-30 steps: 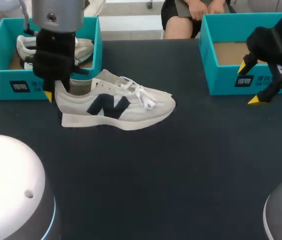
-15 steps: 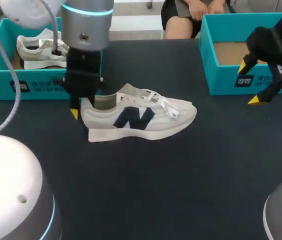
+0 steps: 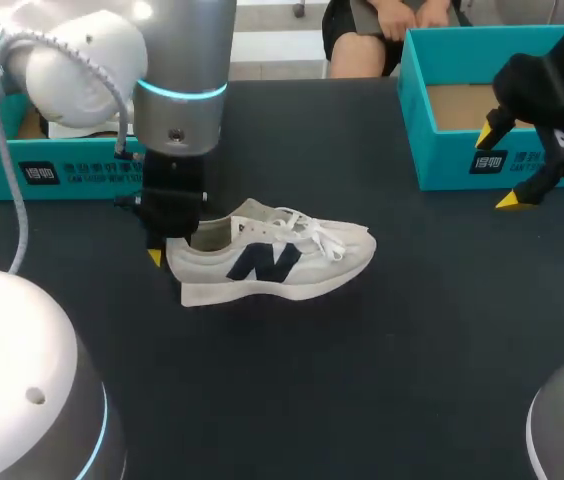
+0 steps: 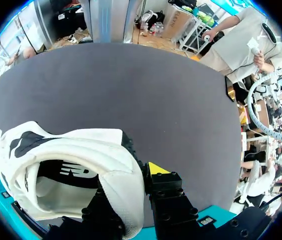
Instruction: Take the shoe out of the shoebox, open the shoe tongue, remove and reinsert the insole, then place the shoe into the shoebox
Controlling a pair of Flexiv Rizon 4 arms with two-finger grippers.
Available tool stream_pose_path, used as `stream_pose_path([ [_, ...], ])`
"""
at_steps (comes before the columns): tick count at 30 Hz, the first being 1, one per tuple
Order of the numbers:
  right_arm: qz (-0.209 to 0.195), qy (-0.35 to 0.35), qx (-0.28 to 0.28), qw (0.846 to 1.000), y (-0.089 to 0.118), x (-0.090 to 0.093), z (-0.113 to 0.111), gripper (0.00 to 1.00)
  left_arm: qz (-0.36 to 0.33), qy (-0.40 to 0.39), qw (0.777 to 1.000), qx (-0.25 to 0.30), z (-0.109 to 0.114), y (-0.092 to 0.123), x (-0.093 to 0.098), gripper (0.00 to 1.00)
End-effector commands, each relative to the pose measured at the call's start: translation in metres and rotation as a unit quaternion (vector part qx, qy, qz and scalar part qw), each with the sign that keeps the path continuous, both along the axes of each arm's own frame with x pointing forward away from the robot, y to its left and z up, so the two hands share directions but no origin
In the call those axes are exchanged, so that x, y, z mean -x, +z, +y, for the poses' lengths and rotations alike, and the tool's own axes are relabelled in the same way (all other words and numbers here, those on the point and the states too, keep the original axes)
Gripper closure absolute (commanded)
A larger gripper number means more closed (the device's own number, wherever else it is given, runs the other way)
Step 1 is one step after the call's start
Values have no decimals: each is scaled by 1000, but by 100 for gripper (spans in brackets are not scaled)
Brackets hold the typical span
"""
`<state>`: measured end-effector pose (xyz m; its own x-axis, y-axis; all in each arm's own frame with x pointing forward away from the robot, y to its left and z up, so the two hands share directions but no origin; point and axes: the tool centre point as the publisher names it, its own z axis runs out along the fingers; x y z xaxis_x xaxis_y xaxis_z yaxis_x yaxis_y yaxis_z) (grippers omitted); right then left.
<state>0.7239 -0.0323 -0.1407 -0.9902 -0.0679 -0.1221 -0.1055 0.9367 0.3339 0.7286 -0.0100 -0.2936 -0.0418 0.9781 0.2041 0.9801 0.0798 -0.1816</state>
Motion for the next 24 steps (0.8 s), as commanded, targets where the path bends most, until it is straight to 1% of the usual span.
stream_pose_path([
  [1, 2, 0, 2, 1000, 0, -2, 1, 0, 0, 1, 1000, -3, 3, -20, -1, 100],
  [7, 2, 0, 2, 1000, 0, -2, 1, 0, -10, -9, 1000, -7, 5, -38, 3, 100],
  [15, 2, 0, 2, 1000, 0, -2, 1, 0, -15, -7, 1000, -20, -4, -63, 4, 100],
  [19, 2, 0, 2, 1000, 0, -2, 1, 0, -28, -5, 1000, -12, -5, -74, 5, 100],
  [24, 2, 0, 2, 1000, 0, -2, 1, 0, -34, 2, 999, -33, -4, -89, 4, 100],
])
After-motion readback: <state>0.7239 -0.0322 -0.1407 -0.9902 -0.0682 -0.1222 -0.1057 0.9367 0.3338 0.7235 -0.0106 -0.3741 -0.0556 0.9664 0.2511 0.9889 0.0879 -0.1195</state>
